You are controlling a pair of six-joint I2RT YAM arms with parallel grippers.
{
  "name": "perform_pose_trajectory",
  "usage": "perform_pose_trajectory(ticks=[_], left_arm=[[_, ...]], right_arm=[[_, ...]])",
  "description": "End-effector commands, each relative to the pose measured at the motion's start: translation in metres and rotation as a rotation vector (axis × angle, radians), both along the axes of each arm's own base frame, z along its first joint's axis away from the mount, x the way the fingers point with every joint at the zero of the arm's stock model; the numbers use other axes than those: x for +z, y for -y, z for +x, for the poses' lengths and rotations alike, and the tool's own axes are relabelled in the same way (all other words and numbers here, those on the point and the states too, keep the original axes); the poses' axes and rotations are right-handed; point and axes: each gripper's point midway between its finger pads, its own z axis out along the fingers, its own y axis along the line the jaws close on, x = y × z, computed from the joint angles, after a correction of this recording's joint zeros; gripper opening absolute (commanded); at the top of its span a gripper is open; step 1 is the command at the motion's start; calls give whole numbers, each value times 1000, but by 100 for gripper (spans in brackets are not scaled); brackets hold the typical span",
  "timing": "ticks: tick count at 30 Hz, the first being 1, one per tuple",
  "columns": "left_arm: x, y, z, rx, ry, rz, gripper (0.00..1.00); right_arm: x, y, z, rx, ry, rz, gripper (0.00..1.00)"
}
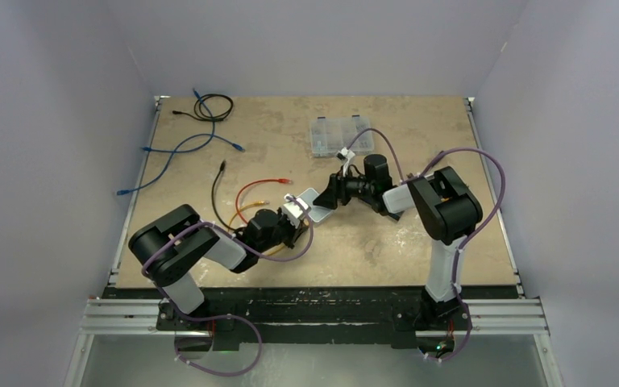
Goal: Insert the plug into the switch port
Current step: Insert the connector into the switch port.
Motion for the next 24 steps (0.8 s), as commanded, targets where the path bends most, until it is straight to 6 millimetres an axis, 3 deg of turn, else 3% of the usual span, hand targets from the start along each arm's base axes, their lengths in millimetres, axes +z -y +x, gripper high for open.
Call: perform_pose_trajectory(ticks=[1, 15, 19, 24], left_arm=[[11, 4, 7, 37, 25, -57, 0], [29, 27, 21, 25, 75, -101, 0], [43, 34, 30, 32, 112, -124, 0], [63, 27, 50, 154, 158, -164, 0]], right_arm=[[-11, 7, -8, -40, -100, 4, 65], [-20, -3, -30, 53, -198, 62, 55], [-25, -8, -35, 87, -216, 56, 47], [-28, -13, -37, 110, -221, 39, 43]])
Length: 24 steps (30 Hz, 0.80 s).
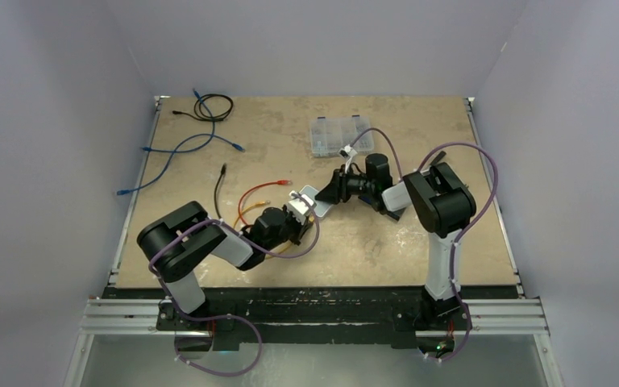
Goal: Insert the plug into the switch port
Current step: Insert the connector into the switch port.
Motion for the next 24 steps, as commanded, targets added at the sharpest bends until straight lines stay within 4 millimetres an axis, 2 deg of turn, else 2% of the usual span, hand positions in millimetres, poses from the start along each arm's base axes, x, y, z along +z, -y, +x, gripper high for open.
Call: perform_pose_trajectory(ticks=[1, 4, 12, 17, 22, 24], left_arm=[[63, 12, 41, 140, 149, -168, 0], [65, 4, 50, 223, 149, -197, 0], [60, -1, 59, 320, 133, -241, 0], [69, -1, 61, 373, 178, -270, 0], [87, -19, 63, 483, 250, -347, 0], [88, -28, 63, 521, 262, -354, 0]], right_arm=[[-23, -12, -44, 127, -158, -28, 42], [-23, -15, -45, 133, -156, -31, 41], [-20, -26, -53, 172, -158, -24, 37], [-20, -32, -58, 192, -168, -21, 37], [-21, -38, -63, 217, -180, -13, 36], [-20, -40, -65, 227, -178, -13, 36]])
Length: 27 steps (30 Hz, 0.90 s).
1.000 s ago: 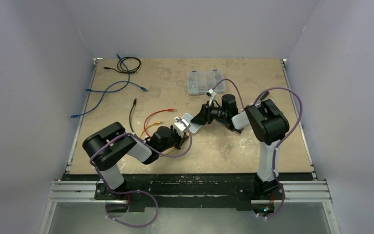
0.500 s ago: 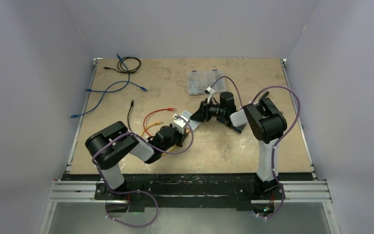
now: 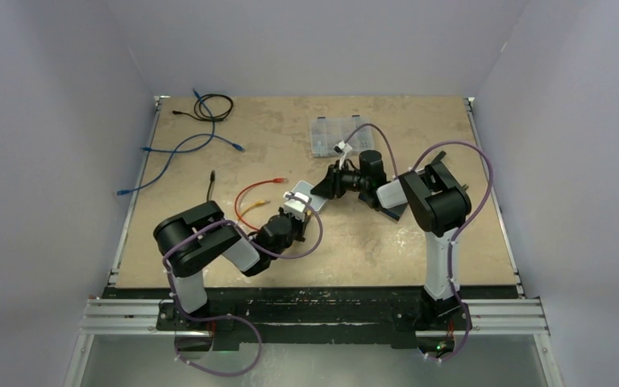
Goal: Insert the plug into the switch port
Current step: Insert the connector into the switch port.
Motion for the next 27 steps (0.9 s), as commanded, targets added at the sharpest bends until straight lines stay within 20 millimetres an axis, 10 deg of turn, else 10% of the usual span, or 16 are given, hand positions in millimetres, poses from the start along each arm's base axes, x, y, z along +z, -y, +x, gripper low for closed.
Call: perform_pose_trajectory(ticks=[1, 15, 27], left_arm=[[83, -26, 42, 271, 244, -251, 0], [62, -15, 32, 161, 245, -212, 0], [90, -60, 30, 318, 384, -236, 0]], right_arm=[[-21, -28, -84, 255, -233, 12, 36], [-18, -44, -103, 367, -247, 34, 36], [-24, -59, -126, 502, -259, 15, 35]])
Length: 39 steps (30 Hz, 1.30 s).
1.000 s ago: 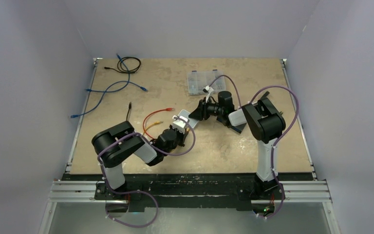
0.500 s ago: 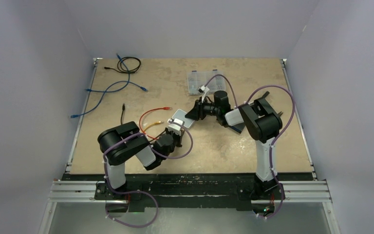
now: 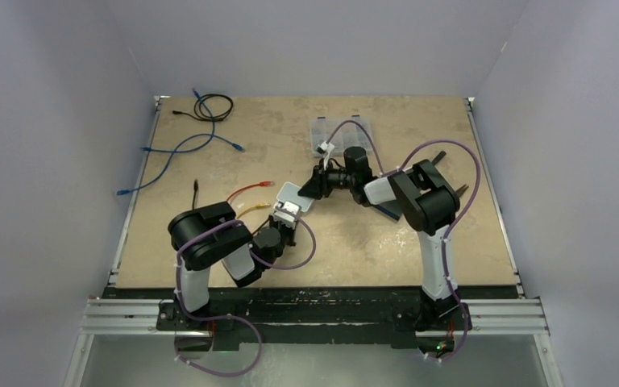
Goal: Insert the plug into the switch port
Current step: Insert the connector into the switch port.
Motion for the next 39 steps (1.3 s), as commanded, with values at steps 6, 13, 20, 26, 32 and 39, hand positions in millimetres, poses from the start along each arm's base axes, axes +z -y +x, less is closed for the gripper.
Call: perform_pose_trajectory(ticks=[6, 13, 20, 26, 32, 39], left_arm=[[98, -53, 33, 347, 282, -276, 0], [101, -42, 35, 302, 285, -295, 0], [112, -15, 31, 148, 312, -292, 0], [110, -41, 36, 236, 303, -299, 0], [94, -52, 36, 178, 226, -351, 0], [70, -25, 13, -10, 116, -327, 0]], right_arm=[[-28, -23, -129, 409, -335, -25, 35], [-31, -28, -139, 469, -336, -35, 35], [-32, -30, -144, 504, -331, -39, 35], [-32, -32, -150, 536, -327, -45, 35], [-26, -32, -151, 542, -310, -40, 35], [-17, -26, -137, 485, -250, -54, 37]])
